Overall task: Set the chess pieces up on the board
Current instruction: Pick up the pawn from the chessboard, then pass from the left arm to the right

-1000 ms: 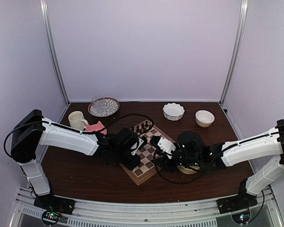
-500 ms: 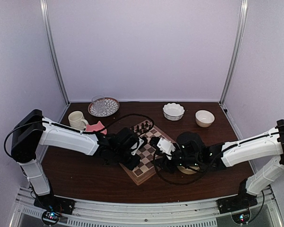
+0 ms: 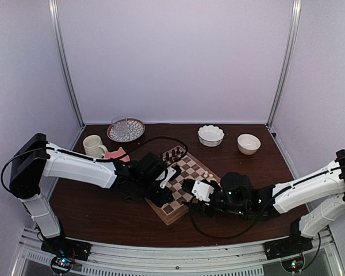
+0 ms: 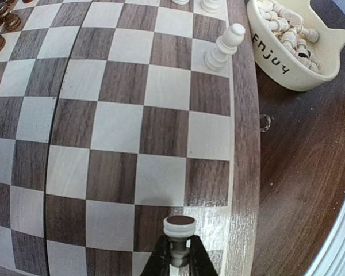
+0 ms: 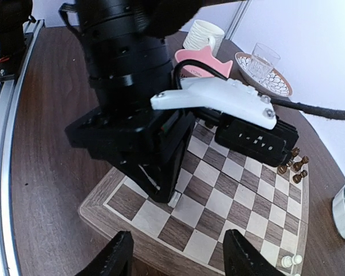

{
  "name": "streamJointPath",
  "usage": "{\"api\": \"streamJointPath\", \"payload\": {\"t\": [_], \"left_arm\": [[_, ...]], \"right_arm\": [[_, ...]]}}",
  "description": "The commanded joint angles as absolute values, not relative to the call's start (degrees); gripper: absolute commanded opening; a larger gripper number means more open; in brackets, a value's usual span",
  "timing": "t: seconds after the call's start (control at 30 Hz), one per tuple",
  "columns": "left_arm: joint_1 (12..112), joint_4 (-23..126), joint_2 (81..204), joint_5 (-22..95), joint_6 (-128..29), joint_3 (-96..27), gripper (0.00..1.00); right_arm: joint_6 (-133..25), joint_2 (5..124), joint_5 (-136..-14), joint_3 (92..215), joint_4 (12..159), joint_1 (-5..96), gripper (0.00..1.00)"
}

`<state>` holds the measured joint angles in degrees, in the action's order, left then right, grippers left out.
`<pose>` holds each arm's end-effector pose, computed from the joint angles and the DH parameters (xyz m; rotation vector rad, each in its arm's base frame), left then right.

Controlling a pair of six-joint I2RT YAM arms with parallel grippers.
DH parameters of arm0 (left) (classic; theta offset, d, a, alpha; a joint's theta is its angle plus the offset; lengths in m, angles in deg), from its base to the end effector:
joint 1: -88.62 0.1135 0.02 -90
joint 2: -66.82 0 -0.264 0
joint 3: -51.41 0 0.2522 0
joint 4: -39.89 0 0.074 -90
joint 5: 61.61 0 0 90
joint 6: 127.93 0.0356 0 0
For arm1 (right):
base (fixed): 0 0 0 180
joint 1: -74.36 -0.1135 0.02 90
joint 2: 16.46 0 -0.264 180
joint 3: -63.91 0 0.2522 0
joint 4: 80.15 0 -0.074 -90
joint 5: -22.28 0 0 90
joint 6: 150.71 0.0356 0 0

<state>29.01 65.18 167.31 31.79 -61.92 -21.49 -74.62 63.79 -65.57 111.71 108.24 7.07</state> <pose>0.1791 -0.3096 0.1689 0.8271 2.4892 -0.6450 0.1125 0.2653 0.1937 -1.3053 1.5609 0.5587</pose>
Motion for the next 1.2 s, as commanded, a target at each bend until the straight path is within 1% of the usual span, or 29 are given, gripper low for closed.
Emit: {"api": "streamJointPath", "payload": {"t": [0.0, 0.07, 0.2, 0.33, 0.6, 0.8, 0.97, 1.17], "left_arm": [[28.87, 63.67, 165.83, 33.7, -62.28, -21.36, 0.1], [28.86, 63.91, 165.83, 34.25, -62.2, -21.58, 0.1], [28.92, 64.31, 165.23, 34.0, -61.77, -21.59, 0.1], [28.86, 64.96, 164.84, 34.56, -61.37, -21.95, 0.1], [28.95, 65.32, 164.32, 36.8, -61.22, -22.38, 0.1], [28.95, 65.09, 164.03, 38.42, -60.89, -22.46, 0.1], [28.99, 64.47, 165.07, 42.53, -60.78, -22.92, 0.1], [28.96, 64.41, 165.87, 45.25, -60.78, -23.5, 0.1]], "right_arm": [[-84.9, 64.16, -61.66, 106.45, 120.58, 5.31, 0.62], [-87.31, 65.1, -61.75, 108.44, 115.4, 5.36, 0.66], [-90.03, 66.77, -60.79, 114.01, 105.01, 5.34, 0.63], [-95.65, 67.88, -60.92, 115.87, 102.39, 4.37, 0.63], [-102.84, 74.96, -55.55, 117.87, 103.61, 1.77, 0.62], [-103.59, 79.97, -51.03, 118.86, 107.47, 1.66, 0.61], [-102.95, 80.99, -49.75, 119.24, 108.54, 1.66, 0.6], [-102.63, 82.04, -49.86, 119.68, 108.93, 1.64, 0.54]]}}
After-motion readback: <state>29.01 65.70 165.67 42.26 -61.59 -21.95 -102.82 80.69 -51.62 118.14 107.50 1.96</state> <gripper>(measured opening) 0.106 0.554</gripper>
